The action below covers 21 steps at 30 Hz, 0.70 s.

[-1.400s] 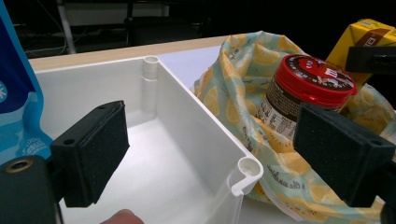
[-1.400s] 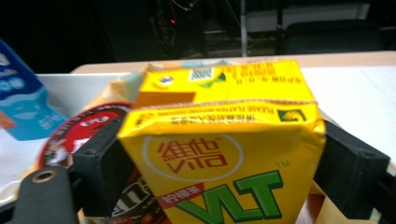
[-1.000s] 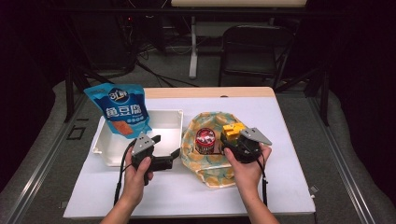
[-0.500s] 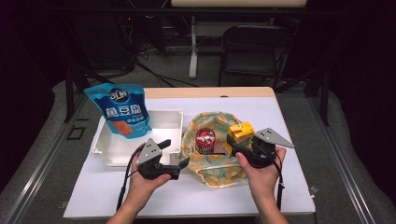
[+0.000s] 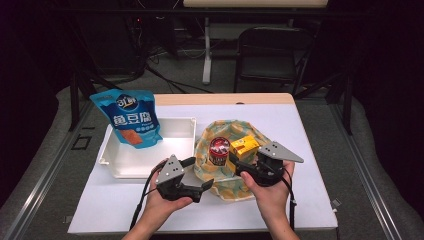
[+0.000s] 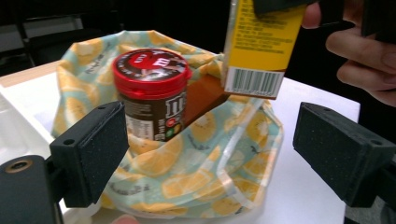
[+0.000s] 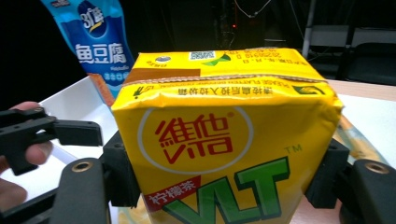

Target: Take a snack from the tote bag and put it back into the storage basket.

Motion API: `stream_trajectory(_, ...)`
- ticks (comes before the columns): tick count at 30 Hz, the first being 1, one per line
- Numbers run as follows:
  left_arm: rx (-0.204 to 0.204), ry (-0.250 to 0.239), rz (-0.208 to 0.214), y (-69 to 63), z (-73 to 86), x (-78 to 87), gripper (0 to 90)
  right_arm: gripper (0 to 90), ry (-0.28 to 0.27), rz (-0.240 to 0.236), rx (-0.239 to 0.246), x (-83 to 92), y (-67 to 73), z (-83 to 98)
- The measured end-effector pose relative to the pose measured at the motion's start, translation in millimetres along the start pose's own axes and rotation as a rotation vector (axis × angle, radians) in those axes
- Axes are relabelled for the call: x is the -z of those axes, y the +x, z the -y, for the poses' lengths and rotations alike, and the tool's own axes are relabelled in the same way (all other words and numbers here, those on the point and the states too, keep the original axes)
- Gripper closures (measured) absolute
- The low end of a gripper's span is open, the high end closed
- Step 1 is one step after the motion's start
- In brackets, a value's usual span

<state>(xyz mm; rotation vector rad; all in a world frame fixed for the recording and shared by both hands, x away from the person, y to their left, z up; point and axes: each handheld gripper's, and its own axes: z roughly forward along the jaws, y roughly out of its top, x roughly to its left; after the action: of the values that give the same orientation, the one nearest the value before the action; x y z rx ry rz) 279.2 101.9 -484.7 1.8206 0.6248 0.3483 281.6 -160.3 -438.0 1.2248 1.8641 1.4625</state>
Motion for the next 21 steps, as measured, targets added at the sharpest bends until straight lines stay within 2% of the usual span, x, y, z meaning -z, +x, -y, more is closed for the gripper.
stream_trajectory(1,-0.002,0.002,0.026,-0.1,0.0,-0.3,10.6,29.3,0.003,-0.005,-0.002,0.1,1.9,-0.1)
stream_trajectory(9,0.004,-0.009,0.049,-6.0,-1.0,-1.9,13.6,29.2,0.001,-0.039,0.011,-2.1,15.8,1.0)
stream_trajectory(10,0.002,-0.010,0.030,-7.8,-0.9,-2.5,14.3,29.3,0.003,-0.044,0.015,-1.9,17.0,0.9)
stream_trajectory(12,-0.003,-0.007,0.059,-8.6,-1.0,-2.8,14.8,29.3,0.001,-0.050,0.016,-2.1,19.3,0.8)
stream_trajectory(13,-0.003,-0.010,0.041,-10.6,-1.0,-3.4,14.7,29.3,0.003,-0.055,0.018,-2.3,20.2,0.8)
stream_trajectory(14,-0.007,-0.006,0.064,-10.2,-1.4,-3.3,14.7,29.3,0.003,-0.058,0.018,-2.5,21.3,0.9)
stream_trajectory(15,-0.005,-0.008,0.061,-11.4,-1.6,-3.7,14.8,29.2,0.002,-0.059,0.019,-3.0,22.5,1.2)
stream_trajectory(16,-0.009,-0.009,0.040,-12.7,-1.7,-4.1,14.8,29.2,0.000,-0.063,0.019,-3.6,23.7,1.4)
stream_trajectory(18,-0.010,-0.011,0.035,-13.8,-1.9,-4.7,15.1,29.3,0.002,-0.067,0.025,-4.6,25.9,2.0)
stream_trajectory(21,-0.014,-0.004,0.050,-15.0,-1.6,-5.8,15.2,29.3,0.005,-0.070,0.025,-6.3,28.3,2.7)
